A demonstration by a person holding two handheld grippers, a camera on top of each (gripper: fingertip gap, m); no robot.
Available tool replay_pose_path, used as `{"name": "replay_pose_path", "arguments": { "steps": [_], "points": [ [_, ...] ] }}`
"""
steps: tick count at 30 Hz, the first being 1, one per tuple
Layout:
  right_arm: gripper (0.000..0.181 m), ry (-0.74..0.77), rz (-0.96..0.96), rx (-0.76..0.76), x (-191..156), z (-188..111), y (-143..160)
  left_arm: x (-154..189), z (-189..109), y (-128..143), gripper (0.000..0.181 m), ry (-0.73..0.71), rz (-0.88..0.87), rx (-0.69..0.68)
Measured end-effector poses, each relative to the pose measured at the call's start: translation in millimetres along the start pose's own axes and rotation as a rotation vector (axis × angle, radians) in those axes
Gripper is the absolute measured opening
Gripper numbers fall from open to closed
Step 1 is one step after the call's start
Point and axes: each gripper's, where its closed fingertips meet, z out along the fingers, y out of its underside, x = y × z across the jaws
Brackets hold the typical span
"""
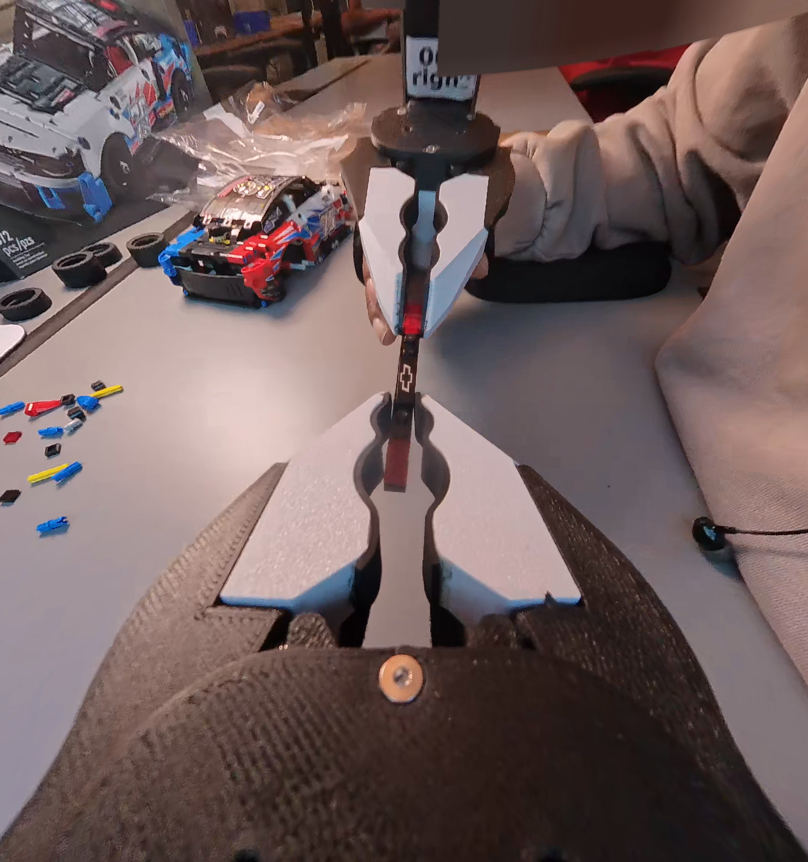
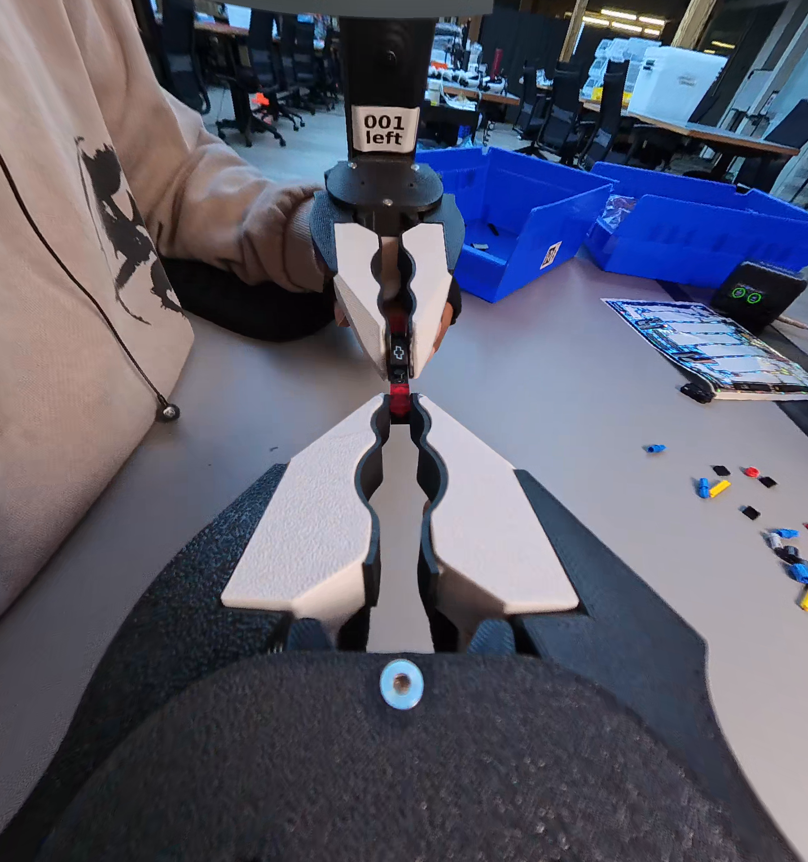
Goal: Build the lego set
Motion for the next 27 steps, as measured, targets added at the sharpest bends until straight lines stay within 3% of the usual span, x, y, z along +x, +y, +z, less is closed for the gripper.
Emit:
{"name": "replay_pose_path", "arguments": {
  "steps": [4,15,22,27],
  "points": [
    [0.006,0.02,-0.093,-0.104,-4,4,22,2,4,31,0.007,-0.007,0.053,-0.165],
    [0.006,0.01,-0.129,-0.413,-12,5,73,11,15,64,0.005,0.011,0.055,-0.362],
    [0.012,0.037,-0.099,-0.459,-6,-3,79,5,13,70,0.016,-0.019,0.027,-0.383],
    [0.016,0.067,-0.03,-0.386,5,-13,69,2,5,67,0.021,-0.022,-0.005,-0.366]
  ]
}}
